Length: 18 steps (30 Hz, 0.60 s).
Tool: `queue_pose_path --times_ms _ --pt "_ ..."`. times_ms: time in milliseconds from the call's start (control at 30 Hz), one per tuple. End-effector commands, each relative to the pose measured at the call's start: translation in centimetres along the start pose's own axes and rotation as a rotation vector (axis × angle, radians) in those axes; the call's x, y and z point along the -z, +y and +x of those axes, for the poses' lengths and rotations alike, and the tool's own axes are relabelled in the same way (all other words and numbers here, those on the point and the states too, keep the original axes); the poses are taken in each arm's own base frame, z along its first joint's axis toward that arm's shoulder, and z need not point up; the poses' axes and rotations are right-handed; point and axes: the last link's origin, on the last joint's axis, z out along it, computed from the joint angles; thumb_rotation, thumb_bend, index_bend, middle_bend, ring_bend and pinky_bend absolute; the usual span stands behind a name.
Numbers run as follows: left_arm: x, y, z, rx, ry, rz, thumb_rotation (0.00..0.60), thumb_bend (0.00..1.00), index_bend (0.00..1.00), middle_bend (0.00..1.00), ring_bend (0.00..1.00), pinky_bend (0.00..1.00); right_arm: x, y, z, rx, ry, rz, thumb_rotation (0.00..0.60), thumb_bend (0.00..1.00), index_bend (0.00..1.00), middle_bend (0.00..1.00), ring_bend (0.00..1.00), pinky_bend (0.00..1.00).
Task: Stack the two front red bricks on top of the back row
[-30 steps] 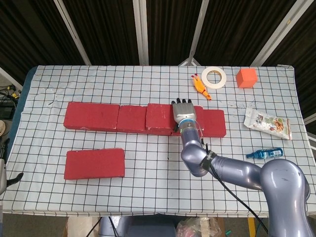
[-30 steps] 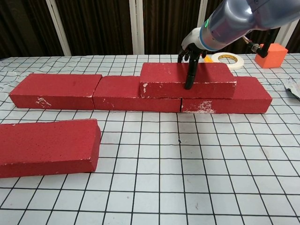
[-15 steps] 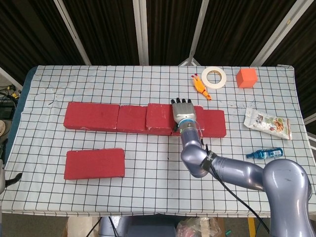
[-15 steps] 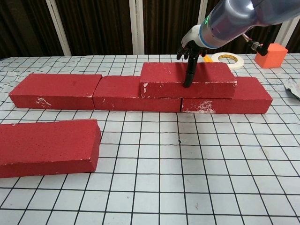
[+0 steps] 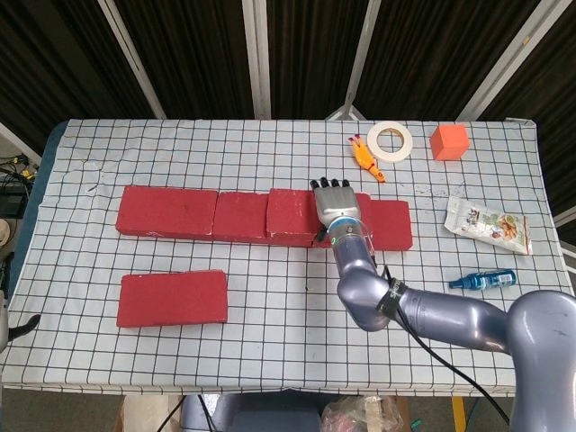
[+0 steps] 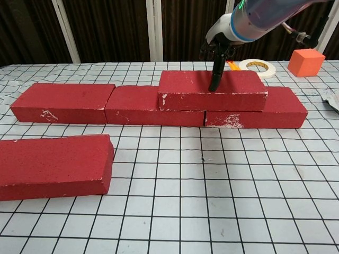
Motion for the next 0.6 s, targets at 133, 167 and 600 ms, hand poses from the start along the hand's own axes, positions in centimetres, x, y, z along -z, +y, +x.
queue_pose_path --times_ms 133,167,600 --pt "0.4 0.3 0.0 0.009 -0.007 -0.057 0.600 0.00 0.04 0.00 0.00 0.14 6.8 6.4 1.8 -0.064 0.226 0.003 0.600 0.18 0.00 0.00 0.00 0.00" --pt "0.5 0.4 0.1 0.011 -0.007 -0.068 0.600 0.00 0.04 0.00 0.00 0.14 7.6 7.6 1.6 -0.071 0.244 -0.007 0.600 0.18 0.00 0.00 0.00 0.00" --pt "2.8 3.2 -0.7 0.126 -0.082 -0.272 0.600 0.00 0.00 0.00 0.00 0.08 17.8 22.4 -3.9 -0.193 0.410 -0.091 0.600 0.18 0.01 0.00 0.00 0.00"
